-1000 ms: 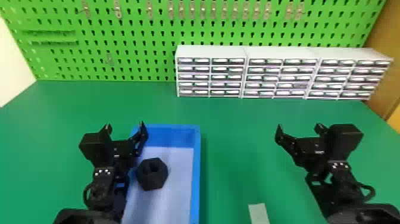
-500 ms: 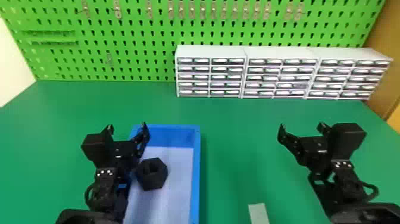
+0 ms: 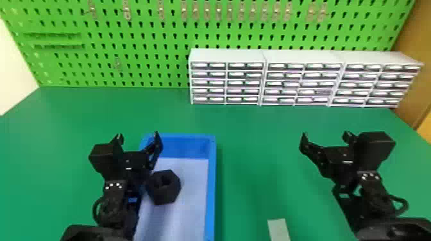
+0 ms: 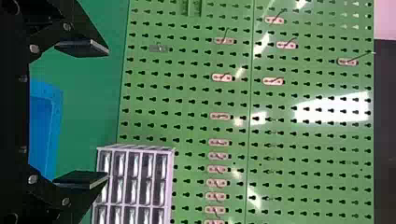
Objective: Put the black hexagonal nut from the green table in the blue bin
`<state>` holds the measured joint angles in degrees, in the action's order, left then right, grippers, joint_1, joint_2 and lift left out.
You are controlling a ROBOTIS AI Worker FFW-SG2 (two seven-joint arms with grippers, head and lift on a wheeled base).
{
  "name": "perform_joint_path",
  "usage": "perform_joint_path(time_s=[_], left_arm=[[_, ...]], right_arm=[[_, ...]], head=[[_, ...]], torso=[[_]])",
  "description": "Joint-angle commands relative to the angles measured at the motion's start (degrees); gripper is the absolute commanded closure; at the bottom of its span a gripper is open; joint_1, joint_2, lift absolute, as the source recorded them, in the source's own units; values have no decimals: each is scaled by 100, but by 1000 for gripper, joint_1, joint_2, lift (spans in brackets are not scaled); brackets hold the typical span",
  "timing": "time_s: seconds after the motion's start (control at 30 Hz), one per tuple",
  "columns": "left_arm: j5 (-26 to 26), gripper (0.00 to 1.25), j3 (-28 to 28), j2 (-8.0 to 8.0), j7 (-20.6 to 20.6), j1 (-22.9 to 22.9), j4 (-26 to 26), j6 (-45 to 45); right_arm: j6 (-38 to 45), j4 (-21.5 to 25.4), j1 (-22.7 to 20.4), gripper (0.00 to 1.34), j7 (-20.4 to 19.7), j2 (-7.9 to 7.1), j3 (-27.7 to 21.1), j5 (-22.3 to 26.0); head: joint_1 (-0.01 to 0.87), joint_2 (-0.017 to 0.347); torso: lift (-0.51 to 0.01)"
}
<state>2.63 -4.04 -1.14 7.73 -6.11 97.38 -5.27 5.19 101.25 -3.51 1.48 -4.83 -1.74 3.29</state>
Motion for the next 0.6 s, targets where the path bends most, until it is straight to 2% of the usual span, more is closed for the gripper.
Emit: perform_joint_path(time_s=[0.0, 0.57], left_arm=[[1, 325, 0, 9, 0, 4, 0, 0], [1, 323, 9, 9, 0, 13, 0, 0]], right_arm=[[8, 0, 8, 140, 2, -9, 7, -13], [43, -35, 26, 140, 2, -35, 42, -4]], head=[[657, 57], [657, 57]], torso=[[-95], [-95]])
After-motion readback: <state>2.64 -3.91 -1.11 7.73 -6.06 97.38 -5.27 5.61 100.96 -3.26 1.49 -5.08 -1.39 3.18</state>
